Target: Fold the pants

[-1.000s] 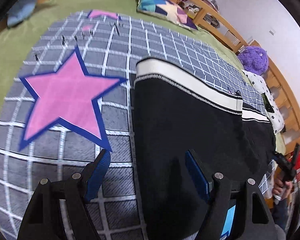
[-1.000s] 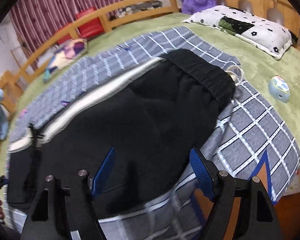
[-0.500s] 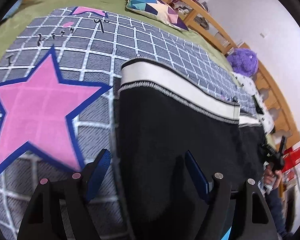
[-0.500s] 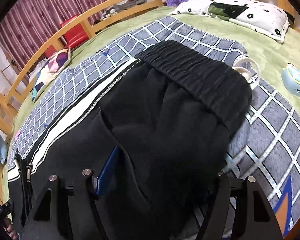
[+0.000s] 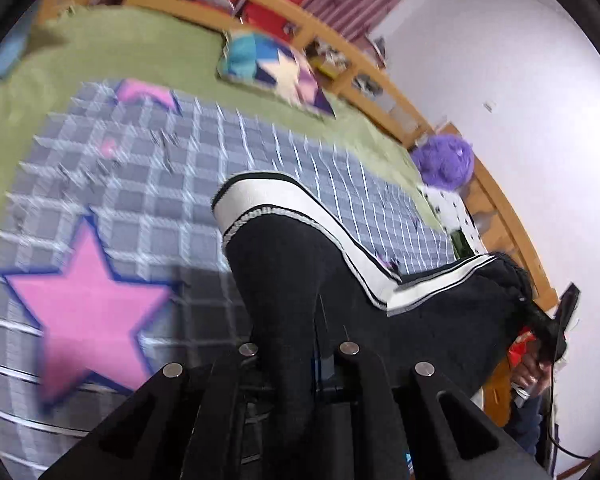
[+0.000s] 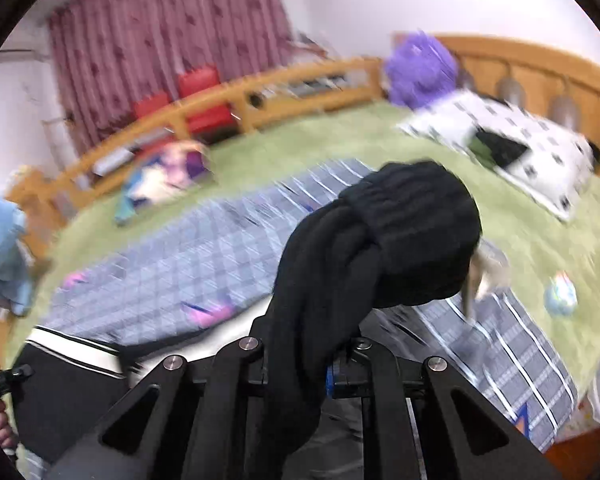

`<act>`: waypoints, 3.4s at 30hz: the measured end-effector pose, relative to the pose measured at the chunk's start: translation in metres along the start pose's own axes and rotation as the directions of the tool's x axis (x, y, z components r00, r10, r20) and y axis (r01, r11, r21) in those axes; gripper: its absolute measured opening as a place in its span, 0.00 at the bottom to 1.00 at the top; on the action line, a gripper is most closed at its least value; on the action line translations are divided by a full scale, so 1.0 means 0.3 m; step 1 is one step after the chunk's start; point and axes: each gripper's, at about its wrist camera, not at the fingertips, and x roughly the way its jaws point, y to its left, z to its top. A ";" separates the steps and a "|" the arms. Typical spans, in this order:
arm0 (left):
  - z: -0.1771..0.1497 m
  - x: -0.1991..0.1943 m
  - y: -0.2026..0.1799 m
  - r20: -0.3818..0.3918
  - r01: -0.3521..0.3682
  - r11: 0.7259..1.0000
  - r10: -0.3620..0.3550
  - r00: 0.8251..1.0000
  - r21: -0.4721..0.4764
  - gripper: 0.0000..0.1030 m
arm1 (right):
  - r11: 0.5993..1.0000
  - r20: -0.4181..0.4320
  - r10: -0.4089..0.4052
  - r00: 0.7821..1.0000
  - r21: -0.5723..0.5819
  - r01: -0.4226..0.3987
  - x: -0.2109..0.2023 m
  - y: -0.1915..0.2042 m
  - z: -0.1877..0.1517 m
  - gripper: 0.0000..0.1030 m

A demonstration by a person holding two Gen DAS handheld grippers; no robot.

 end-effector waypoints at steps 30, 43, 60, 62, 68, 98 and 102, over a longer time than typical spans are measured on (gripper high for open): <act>-0.324 0.138 0.125 -0.152 -0.177 0.978 0.192 0.970 0.107 0.69 | 0.974 -0.272 0.073 0.960 0.224 -0.011 0.439 0.031 -0.372 0.43; -0.307 -0.130 0.136 -0.017 -0.248 0.965 0.250 0.968 0.087 0.71 | 0.992 -0.313 -0.127 0.941 -0.063 0.113 0.209 0.114 -0.293 0.46; -0.387 -0.453 0.446 0.057 -0.337 0.924 0.352 0.934 -0.179 0.72 | 0.844 -0.718 0.168 0.675 -0.250 -0.475 0.421 1.230 -0.625 0.53; -0.401 -0.454 0.486 0.052 -0.320 0.923 0.338 0.940 -0.215 0.72 | 0.837 -0.748 0.123 0.652 -0.275 -0.473 0.449 1.261 -0.686 0.40; -0.407 -0.419 0.504 0.041 -0.272 0.939 0.286 0.957 -0.209 0.72 | 0.813 -0.652 0.286 0.702 -0.222 -0.538 0.292 1.199 -0.581 0.11; -0.487 -0.233 0.449 -0.044 -0.150 0.973 0.145 0.989 -0.174 0.72 | 0.821 -0.460 0.118 0.880 -0.453 -0.347 0.278 1.202 -0.550 0.42; -0.488 -0.225 0.473 -0.009 -0.110 0.956 0.112 0.994 -0.272 0.71 | 0.846 -0.374 0.151 0.915 -0.429 -0.315 0.142 1.158 -0.501 0.43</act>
